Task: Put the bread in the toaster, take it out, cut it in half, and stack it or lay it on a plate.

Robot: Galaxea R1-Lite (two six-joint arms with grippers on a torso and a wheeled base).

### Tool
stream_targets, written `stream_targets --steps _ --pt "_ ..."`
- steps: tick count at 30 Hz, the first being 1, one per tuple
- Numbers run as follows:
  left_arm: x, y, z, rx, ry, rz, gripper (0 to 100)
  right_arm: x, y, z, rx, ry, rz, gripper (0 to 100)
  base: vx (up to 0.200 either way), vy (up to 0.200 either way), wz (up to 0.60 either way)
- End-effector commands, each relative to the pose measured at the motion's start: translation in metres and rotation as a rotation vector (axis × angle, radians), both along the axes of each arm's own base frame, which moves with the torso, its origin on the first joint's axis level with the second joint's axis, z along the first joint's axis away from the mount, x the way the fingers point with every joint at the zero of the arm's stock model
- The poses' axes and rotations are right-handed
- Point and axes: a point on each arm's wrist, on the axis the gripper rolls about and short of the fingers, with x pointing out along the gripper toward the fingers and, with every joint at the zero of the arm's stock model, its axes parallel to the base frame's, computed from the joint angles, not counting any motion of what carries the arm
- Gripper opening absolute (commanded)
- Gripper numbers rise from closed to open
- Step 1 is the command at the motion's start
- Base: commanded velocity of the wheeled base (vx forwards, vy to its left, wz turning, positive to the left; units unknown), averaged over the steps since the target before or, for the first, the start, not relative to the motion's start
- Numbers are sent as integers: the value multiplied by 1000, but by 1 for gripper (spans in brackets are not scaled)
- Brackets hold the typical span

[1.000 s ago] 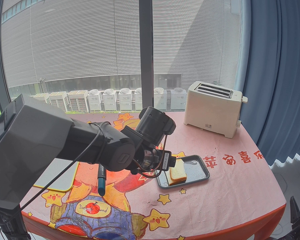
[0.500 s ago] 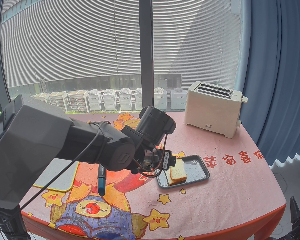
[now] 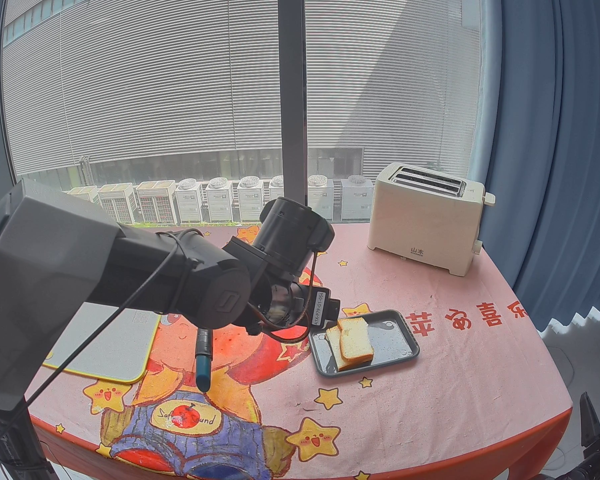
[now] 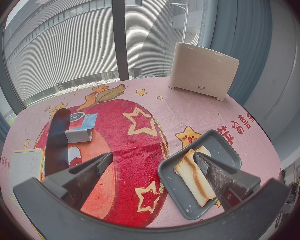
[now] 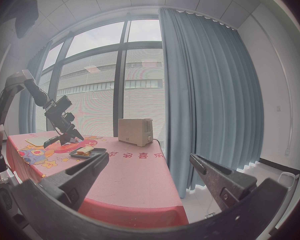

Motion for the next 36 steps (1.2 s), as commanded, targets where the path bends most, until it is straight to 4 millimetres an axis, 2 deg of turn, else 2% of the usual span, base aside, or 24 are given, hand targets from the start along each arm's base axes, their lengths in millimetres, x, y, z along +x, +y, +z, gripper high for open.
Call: stream_targets --steps 1,7,15,20,21,24,32,36 --pt "1 6 5 -3 -11 8 100 0 0 -5 0 1 0 100 0 0 0" --pt "3 9 7 -4 -14 16 100 0 0 -5 0 1 0 100 0 0 0" --pt "10 31 28 -36 -57 69 100 0 0 -5 0 1 0 100 0 0 0" --pt "9 35 37 -43 -83 67 100 0 0 -5 0 1 0 100 0 0 0" --pt "13 47 44 -53 -108 93 100 0 0 -5 0 1 0 100 0 0 0" --pt "13 53 52 -69 -140 104 100 0 0 -5 0 1 0 100 0 0 0" --pt "21 90 75 -68 -205 170 100 0 0 -5 0 1 0 100 0 0 0" --pt "25 104 80 -52 -229 194 100 0 0 -5 0 1 0 100 0 0 0"
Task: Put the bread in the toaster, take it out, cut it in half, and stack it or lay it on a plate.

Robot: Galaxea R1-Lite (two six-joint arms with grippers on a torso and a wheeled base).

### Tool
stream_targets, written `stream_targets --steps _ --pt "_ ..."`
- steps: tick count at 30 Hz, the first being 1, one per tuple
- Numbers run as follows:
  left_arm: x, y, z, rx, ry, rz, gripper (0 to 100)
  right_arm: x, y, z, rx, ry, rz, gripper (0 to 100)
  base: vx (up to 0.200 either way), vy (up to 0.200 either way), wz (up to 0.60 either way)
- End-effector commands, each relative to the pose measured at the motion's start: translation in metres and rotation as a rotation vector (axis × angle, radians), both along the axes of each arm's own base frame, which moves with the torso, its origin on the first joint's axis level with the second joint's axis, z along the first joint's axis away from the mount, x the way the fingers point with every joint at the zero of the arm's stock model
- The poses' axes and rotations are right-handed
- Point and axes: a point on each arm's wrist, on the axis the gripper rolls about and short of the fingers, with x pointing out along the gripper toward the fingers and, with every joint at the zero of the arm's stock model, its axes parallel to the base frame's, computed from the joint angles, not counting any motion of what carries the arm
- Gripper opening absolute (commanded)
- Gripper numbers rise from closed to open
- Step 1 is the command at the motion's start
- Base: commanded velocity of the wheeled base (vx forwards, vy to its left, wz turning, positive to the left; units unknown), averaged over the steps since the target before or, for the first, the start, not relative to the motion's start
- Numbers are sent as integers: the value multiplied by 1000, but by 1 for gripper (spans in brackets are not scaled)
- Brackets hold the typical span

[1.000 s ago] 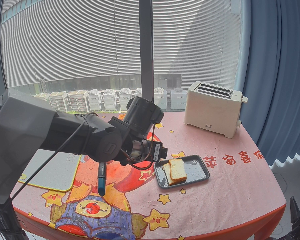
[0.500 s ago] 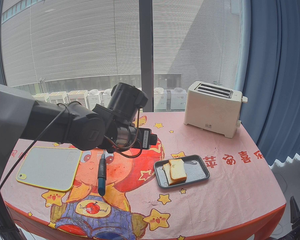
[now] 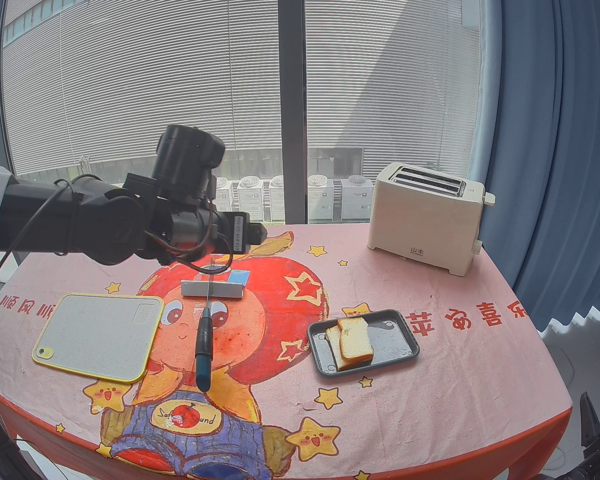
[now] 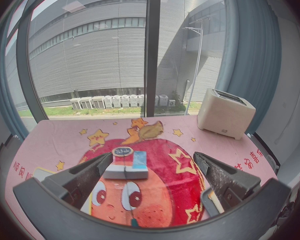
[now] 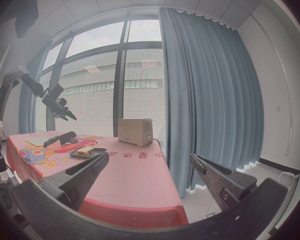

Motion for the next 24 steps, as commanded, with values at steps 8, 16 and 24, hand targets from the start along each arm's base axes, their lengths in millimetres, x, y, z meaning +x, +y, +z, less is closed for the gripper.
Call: stream_targets --steps 8,16,24 --pt "18 52 19 38 -123 138 100 0 0 -5 0 1 0 100 0 0 0" --pt "31 85 21 70 -186 198 100 0 0 -5 0 1 0 100 0 0 0" --pt "37 110 18 80 -247 168 100 0 0 -5 0 1 0 100 0 0 0"
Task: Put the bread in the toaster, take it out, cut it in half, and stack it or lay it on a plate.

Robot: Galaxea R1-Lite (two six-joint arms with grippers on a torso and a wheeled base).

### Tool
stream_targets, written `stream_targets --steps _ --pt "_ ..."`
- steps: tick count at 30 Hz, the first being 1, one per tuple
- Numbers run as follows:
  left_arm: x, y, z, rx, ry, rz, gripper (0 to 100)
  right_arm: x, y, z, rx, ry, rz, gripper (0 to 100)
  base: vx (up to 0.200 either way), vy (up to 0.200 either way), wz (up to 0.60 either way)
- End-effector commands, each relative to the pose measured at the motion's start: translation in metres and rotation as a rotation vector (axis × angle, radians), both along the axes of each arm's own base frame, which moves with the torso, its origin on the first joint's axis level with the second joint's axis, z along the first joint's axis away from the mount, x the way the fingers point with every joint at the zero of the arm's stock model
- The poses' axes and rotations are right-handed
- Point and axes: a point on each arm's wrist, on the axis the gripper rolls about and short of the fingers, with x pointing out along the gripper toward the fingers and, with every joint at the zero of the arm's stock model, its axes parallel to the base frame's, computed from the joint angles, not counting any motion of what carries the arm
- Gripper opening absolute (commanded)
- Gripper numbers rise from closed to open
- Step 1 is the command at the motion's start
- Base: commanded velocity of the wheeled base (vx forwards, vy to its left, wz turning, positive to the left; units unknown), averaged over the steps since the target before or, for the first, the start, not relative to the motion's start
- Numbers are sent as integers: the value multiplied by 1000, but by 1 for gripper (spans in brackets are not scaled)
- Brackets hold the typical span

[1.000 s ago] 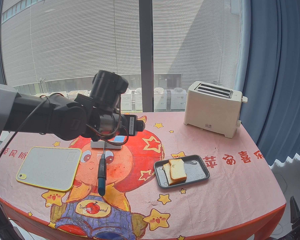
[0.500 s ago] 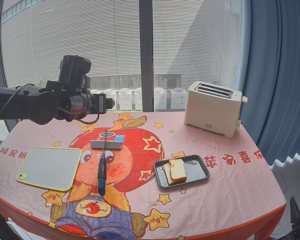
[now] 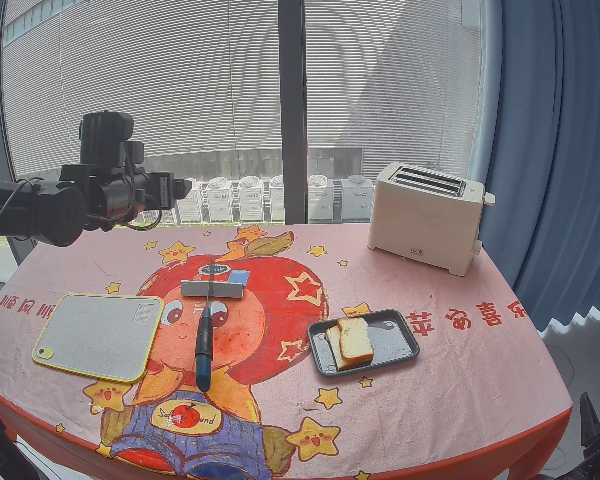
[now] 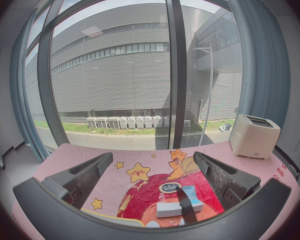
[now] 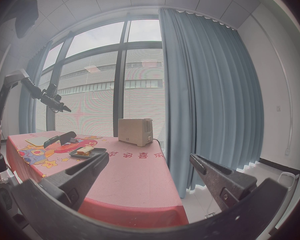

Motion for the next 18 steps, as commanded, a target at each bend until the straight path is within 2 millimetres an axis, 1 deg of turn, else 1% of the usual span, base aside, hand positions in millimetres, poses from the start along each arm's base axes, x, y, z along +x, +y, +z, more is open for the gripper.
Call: stream_targets --steps 1,3,5,9,10,16,18 --pt "2 16 -5 9 10 14 100 0 0 -5 0 1 0 100 0 0 0" --pt "2 19 -4 6 8 11 100 0 0 -5 0 1 0 100 0 0 0" --pt "2 30 0 -5 -4 13 100 0 0 -5 0 1 0 100 0 0 0" --pt "-2 43 7 -26 -19 -9 100 0 0 -5 0 1 0 100 0 0 0" --pt "-3 49 9 -32 -23 -11 100 0 0 -5 0 1 0 100 0 0 0" --pt "-5 74 14 -41 -37 -5 100 0 0 -5 0 1 0 100 0 0 0" --pt "-5 79 15 -31 -40 0 100 0 0 -5 0 1 0 100 0 0 0"
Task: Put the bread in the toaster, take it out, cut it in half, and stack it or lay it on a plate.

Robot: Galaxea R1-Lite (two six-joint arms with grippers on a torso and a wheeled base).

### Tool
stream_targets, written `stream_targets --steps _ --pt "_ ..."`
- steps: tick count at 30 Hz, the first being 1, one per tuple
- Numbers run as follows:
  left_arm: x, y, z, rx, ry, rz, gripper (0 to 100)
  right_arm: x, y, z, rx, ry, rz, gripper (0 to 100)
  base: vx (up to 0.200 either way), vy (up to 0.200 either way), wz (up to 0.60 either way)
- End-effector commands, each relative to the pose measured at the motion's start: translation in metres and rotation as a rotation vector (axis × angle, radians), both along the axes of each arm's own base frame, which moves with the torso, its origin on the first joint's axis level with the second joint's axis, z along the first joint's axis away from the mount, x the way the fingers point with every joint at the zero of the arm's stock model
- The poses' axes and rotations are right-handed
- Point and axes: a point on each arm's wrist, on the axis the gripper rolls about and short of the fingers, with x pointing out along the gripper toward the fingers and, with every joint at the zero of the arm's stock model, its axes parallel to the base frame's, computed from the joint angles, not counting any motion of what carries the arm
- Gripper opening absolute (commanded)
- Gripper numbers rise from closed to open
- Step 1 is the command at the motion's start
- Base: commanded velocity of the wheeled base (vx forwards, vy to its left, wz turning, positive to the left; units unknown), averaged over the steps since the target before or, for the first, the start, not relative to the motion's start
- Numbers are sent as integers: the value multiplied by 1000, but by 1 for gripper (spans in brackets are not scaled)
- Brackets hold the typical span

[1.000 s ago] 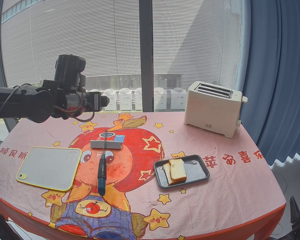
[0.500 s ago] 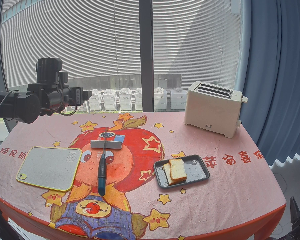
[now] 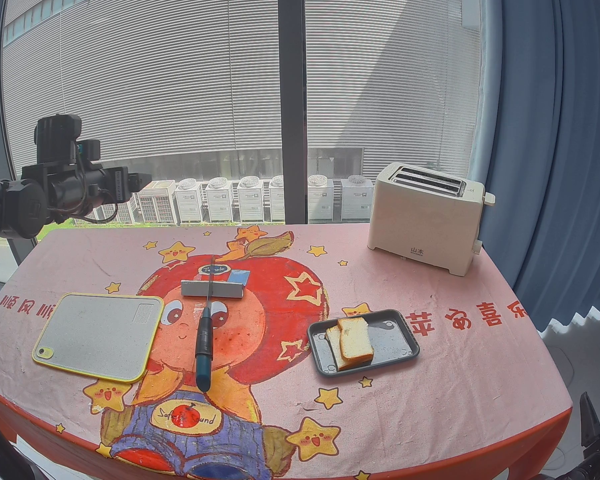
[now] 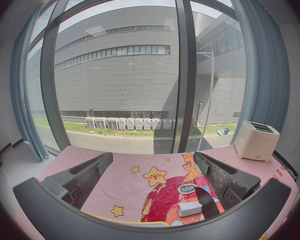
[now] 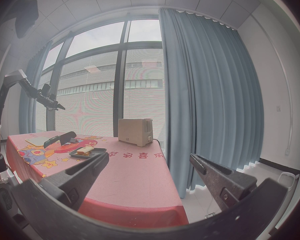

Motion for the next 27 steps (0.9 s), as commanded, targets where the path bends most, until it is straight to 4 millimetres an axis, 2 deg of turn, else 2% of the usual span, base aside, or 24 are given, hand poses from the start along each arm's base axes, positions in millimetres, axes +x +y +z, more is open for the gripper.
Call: stream_targets --steps 1,22,27 --pt "-2 12 5 9 -16 23 100 0 0 -5 0 1 0 100 0 0 0" --pt "-4 12 2 15 -4 29 100 0 0 -5 0 1 0 100 0 0 0" --pt "-14 13 12 11 -27 25 100 0 0 -5 0 1 0 100 0 0 0"
